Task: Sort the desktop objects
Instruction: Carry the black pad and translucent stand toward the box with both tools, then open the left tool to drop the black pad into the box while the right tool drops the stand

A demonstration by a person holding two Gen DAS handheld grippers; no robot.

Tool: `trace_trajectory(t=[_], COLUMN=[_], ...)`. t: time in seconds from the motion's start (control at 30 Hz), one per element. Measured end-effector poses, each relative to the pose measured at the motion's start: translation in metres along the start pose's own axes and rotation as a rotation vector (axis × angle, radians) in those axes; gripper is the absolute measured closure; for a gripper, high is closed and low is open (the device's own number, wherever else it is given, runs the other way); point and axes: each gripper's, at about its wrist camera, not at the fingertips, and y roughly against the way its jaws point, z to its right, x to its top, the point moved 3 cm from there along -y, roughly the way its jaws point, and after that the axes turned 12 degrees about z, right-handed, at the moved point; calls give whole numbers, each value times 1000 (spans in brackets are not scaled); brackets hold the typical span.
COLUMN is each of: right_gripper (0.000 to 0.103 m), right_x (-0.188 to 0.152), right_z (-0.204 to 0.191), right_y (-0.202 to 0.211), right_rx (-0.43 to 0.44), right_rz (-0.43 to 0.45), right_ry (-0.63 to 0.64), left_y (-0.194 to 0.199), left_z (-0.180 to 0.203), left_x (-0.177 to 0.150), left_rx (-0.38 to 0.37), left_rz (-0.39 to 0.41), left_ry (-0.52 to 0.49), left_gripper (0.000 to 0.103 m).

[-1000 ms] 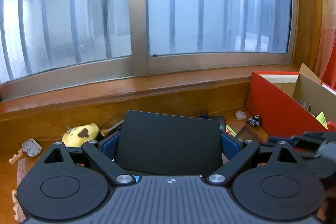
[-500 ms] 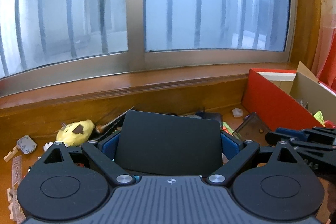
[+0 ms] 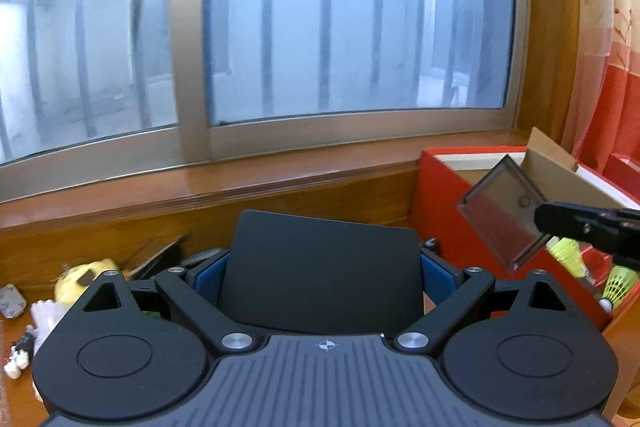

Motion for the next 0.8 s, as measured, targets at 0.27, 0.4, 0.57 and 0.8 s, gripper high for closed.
trace_trajectory(t=[0.27, 0.4, 0.57, 0.8], right_gripper=[78, 78, 78, 78], right_x=[21, 25, 29, 27], right_z=[55, 85, 119, 163], right_y=[9, 9, 6, 11], right_rx=[-10, -24, -56, -138], right_rz=[32, 34, 38, 38], right_ry=[-15, -37, -49, -49], left_y=[-17, -25, -37, -57], left_z=[56, 88, 129, 176], left_x=[18, 29, 36, 33], left_rx=[-25, -50, -98, -166], left_rz=[45, 69, 81, 53], left_ry=[-32, -47, -72, -111], left_gripper=[8, 8, 8, 9])
